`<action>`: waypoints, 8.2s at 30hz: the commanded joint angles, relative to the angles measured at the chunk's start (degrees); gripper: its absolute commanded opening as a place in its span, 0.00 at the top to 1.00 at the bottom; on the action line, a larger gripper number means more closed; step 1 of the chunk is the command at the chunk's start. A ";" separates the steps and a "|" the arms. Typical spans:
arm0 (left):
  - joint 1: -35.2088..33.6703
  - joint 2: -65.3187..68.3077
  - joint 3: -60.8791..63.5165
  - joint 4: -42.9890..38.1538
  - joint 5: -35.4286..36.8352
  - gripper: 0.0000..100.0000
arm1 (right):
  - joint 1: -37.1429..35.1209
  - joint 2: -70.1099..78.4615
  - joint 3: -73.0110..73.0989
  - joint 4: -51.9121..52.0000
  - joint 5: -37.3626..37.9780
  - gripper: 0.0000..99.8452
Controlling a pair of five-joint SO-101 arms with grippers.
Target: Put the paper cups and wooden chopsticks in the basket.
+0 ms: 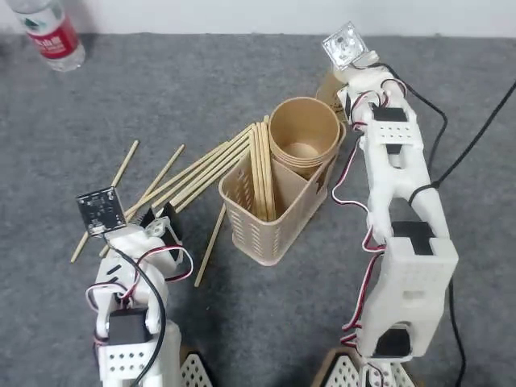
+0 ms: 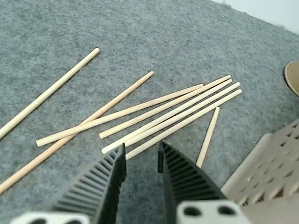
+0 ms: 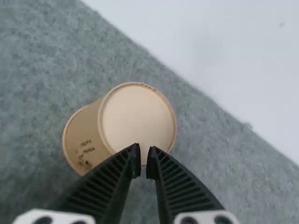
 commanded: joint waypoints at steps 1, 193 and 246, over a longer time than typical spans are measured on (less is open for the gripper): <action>0.26 -0.88 -0.22 0.09 -0.53 0.89 | 1.27 -1.27 0.09 11.47 0.35 0.95; 0.26 -0.88 -0.22 0.09 -0.53 0.89 | 3.21 -52.09 29.01 75.03 7.65 0.99; 0.18 -0.88 -0.22 0.26 -0.53 0.89 | 18.33 -98.33 65.76 65.01 16.44 0.78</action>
